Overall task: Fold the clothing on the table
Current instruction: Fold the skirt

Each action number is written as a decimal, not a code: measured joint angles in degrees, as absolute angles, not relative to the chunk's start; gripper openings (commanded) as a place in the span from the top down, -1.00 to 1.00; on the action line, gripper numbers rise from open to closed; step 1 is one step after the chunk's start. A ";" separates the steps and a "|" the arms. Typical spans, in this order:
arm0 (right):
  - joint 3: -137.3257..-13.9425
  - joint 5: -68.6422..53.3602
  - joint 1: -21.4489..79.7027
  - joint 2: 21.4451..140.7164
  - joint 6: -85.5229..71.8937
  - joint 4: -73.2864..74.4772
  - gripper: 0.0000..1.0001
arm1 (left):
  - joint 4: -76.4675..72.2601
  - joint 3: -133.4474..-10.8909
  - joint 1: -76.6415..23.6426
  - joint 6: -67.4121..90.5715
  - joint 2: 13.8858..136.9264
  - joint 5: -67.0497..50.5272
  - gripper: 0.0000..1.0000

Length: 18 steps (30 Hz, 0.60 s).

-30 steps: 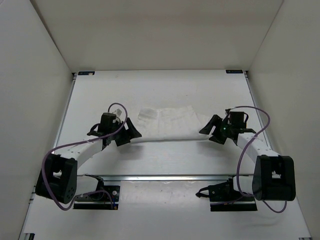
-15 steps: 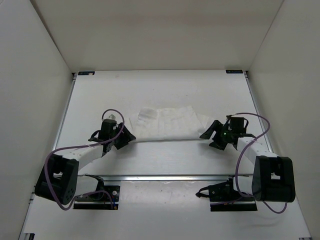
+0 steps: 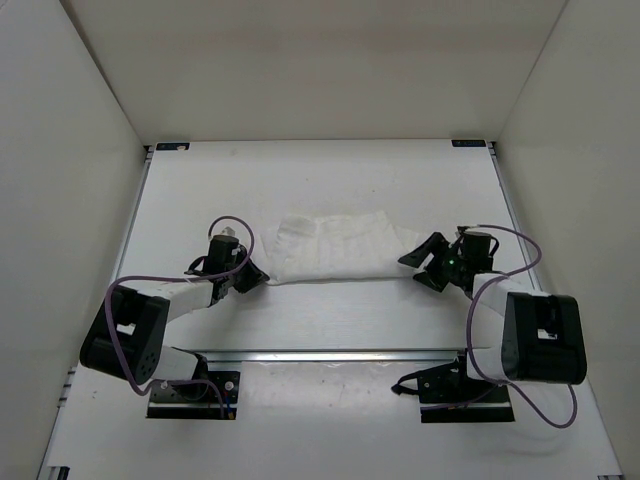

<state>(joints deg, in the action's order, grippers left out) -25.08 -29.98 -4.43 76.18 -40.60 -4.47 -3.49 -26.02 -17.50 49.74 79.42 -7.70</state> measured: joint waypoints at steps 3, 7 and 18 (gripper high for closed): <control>-26.41 -30.65 -4.64 79.68 -41.32 -7.18 0.00 | -3.55 -25.96 -17.45 49.74 79.42 -7.77 1.00; -27.29 -30.17 -5.45 83.83 -41.80 -7.42 0.98 | -3.57 -25.96 -17.45 49.71 79.46 -8.12 1.00; -40.69 -24.27 -10.74 76.66 -33.23 12.47 1.00 | -8.97 -39.38 -25.65 51.53 96.01 -10.98 1.00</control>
